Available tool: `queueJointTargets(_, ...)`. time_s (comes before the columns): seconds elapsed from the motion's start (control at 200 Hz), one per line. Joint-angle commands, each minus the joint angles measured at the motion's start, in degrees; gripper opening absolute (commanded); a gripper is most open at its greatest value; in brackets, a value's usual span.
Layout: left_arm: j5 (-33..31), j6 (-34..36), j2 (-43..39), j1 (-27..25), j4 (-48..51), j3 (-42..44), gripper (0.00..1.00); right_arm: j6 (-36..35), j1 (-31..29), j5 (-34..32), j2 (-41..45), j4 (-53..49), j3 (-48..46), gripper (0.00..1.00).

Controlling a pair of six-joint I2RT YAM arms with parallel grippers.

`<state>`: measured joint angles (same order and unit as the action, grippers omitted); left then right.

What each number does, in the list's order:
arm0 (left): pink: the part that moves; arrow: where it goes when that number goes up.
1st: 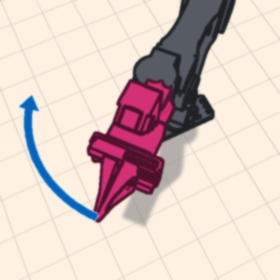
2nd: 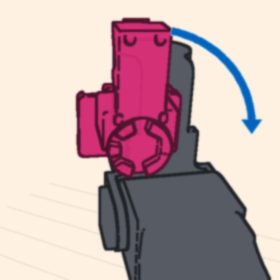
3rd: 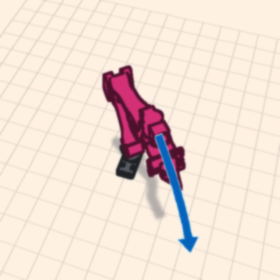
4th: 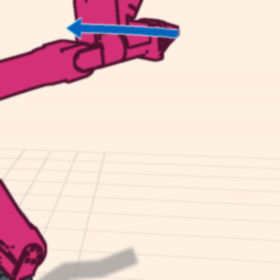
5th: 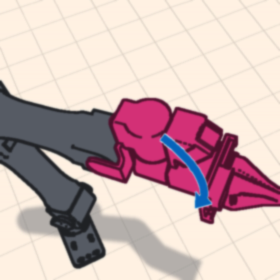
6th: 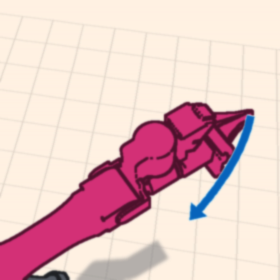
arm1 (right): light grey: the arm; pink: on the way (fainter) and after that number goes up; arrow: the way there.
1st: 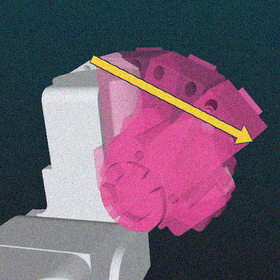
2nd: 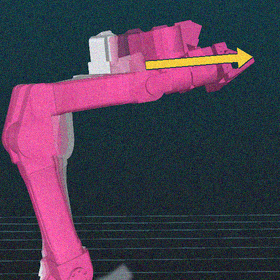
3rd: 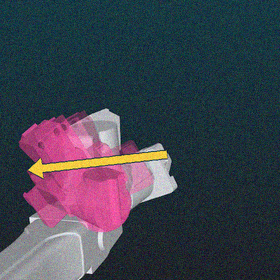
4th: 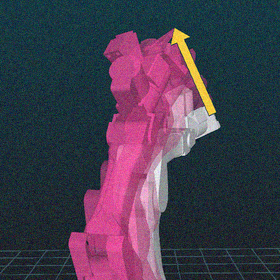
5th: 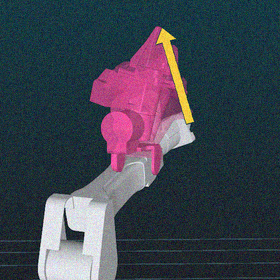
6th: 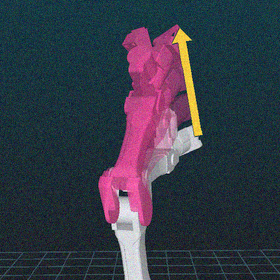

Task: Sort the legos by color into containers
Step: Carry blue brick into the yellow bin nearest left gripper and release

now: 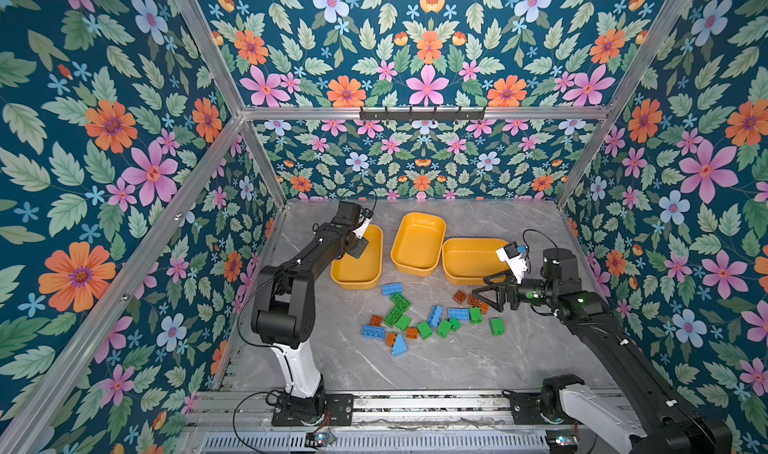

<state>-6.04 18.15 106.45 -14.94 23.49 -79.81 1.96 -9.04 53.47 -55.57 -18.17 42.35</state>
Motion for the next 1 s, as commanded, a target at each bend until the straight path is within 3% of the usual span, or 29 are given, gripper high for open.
queueJointTargets(0.0, -5.25, -8.14, 3.22, 0.17, -3.89, -1.87, 0.19, 0.75, -0.06, -0.6, -0.15, 0.6, 0.19, 0.99)
queueJointTargets(0.165, -7.01, -11.34, 7.19, 0.18, -4.06, -4.36, 0.27, 0.46, -0.05, -1.32, -0.15, -0.17, 0.03, 0.99)
queueJointTargets(0.415, -8.31, -12.21, 7.3, 0.18, -2.69, -5.26, 0.48, 0.42, -0.04, -1.56, -0.42, -0.37, 0.17, 0.99)
queueJointTargets(0.66, -3.52, -15.78, 0.23, -0.07, 5.14, -4.28, 0.61, 0.01, -0.02, -1.58, -0.63, -0.56, 0.36, 0.99)
queueJointTargets(0.775, -1.95, -17.3, -4.96, -1.37, 8.81, -0.99, 0.65, 0.01, -0.05, -1.33, -0.66, -0.46, 0.2, 0.99)
queueJointTargets(0.995, 0.92, -26.55, -16.01, -5.26, 13.35, 8.43, 0.68, -0.18, -0.06, -0.29, -0.97, -0.46, 0.06, 0.99)
